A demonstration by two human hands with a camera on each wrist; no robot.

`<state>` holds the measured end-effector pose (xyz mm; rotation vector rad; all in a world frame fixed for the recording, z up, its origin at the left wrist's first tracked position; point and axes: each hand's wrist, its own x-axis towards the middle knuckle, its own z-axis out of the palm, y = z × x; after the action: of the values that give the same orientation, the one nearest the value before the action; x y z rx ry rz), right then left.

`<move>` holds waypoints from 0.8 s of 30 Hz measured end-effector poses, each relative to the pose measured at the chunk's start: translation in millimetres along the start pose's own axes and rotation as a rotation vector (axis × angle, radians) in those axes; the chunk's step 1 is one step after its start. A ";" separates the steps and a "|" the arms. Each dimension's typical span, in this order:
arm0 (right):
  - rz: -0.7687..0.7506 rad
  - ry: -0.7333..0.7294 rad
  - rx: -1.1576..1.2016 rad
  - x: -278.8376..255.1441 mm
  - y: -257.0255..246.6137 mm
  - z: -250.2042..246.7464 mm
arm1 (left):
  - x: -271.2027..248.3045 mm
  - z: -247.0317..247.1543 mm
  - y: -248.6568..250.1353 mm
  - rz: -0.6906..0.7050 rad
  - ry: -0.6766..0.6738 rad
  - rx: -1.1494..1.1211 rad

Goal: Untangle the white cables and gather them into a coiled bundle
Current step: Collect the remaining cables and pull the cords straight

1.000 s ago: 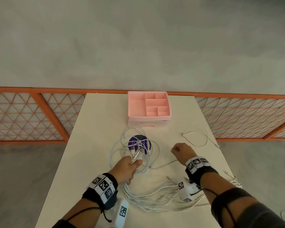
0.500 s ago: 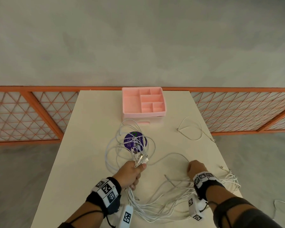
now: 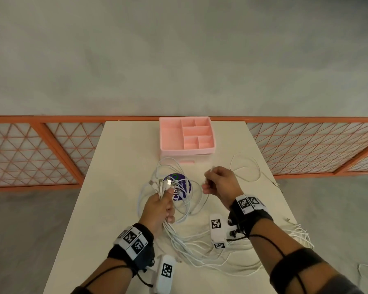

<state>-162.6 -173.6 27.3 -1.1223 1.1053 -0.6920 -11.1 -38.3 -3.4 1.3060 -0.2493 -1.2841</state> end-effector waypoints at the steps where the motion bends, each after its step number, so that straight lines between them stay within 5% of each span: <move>1: -0.001 -0.039 0.078 -1.6 -6.2 8.6 | -0.2 0.9 3.0 0.007 0.008 -0.040; 7: 0.002 -0.266 0.210 -15.1 -17.5 37.7 | 0.0 6.3 16.9 -0.033 0.046 -0.155; 14: -0.108 -0.397 -0.310 -25.0 9.7 45.5 | 4.0 0.6 9.6 0.003 0.044 -0.065; 16: -0.058 -0.356 -0.222 -26.0 10.4 46.2 | 6.7 -2.4 6.2 -0.016 0.012 0.014; 20: 0.118 -0.188 0.339 -18.1 -5.6 50.9 | 9.6 -6.7 -4.2 -0.045 -0.009 0.140; 24: 0.062 -0.044 0.324 -9.8 -19.9 51.8 | 7.9 -9.0 -9.2 -0.080 -0.034 0.189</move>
<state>-115.7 -153.4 51.2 -0.8197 0.9467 -0.7626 -6.4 -37.2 -17.7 1.4674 -0.3524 -1.3771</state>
